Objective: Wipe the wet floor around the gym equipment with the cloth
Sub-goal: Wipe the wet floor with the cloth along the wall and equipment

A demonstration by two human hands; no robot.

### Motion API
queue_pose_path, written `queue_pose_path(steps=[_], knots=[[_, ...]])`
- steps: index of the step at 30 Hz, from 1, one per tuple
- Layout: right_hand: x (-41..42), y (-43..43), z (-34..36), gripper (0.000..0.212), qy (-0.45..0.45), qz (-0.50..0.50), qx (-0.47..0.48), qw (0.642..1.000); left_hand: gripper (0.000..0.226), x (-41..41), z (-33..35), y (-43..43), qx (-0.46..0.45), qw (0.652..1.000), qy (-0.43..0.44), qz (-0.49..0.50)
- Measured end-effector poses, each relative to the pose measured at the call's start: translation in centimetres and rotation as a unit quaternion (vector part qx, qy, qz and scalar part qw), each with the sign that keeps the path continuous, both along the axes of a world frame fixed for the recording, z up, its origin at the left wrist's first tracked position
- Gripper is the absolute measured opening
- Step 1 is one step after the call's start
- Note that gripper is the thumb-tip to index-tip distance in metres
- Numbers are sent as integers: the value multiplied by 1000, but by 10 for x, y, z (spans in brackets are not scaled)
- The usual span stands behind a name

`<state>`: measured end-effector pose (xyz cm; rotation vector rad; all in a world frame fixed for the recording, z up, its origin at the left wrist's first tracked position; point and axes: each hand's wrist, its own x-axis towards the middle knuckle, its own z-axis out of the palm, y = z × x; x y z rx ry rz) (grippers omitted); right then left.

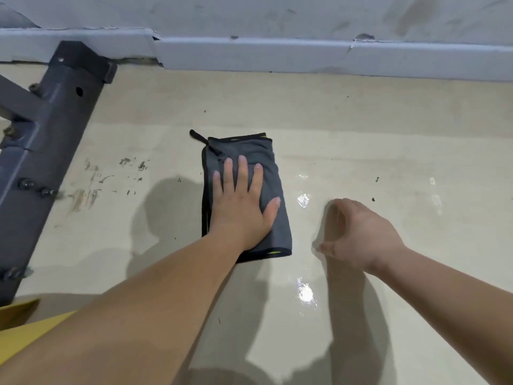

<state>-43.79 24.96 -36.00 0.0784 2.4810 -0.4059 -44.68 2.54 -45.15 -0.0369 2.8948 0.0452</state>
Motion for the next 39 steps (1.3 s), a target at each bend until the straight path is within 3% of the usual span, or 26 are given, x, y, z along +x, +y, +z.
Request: queue_pose_path(steps=[4, 6, 9, 12, 14, 17, 20, 22, 27, 32, 35, 39], knots=[[0, 4, 0, 64, 5, 9, 7, 1000, 82, 9, 0, 19, -5, 1000, 3, -24], [-2, 3, 2, 49, 5, 10, 15, 1000, 79, 23, -3, 37, 26, 993, 22, -115], [-9, 2, 7, 23, -6, -5, -16, 1000, 72, 43, -7, 54, 77, 950, 45, -300], [-12, 7, 15, 23, -45, -28, -65, 997, 70, 32, -9, 39, 87, 924, 29, -370], [-10, 10, 18, 34, -54, -26, -74, 995, 71, 18, -1, 16, 66, 943, 3, -326], [-11, 6, 20, 59, 11, 13, -36, 999, 71, 8, 7, -30, 31, 996, -26, -85], [-21, -17, 22, 69, 6, 56, -55, 997, 74, 22, 15, -50, 36, 983, -29, 180], [-32, -39, 18, 74, -9, 77, -58, 995, 73, 32, 17, -42, 48, 967, -39, 246], [-71, -94, 1, 76, 31, 140, -37, 989, 77, 21, 13, -55, 75, 968, -50, 235], [-115, -137, -8, 109, 44, 163, -21, 985, 75, -8, 11, -111, 44, 993, -42, 106], [-129, -165, -15, 125, 4, 170, 5, 985, 74, -35, 8, -143, 20, 998, -32, 50], [-128, -185, -26, 124, -8, 170, 86, 982, 74, -74, 2, -173, 2, 1000, -16, 17]])
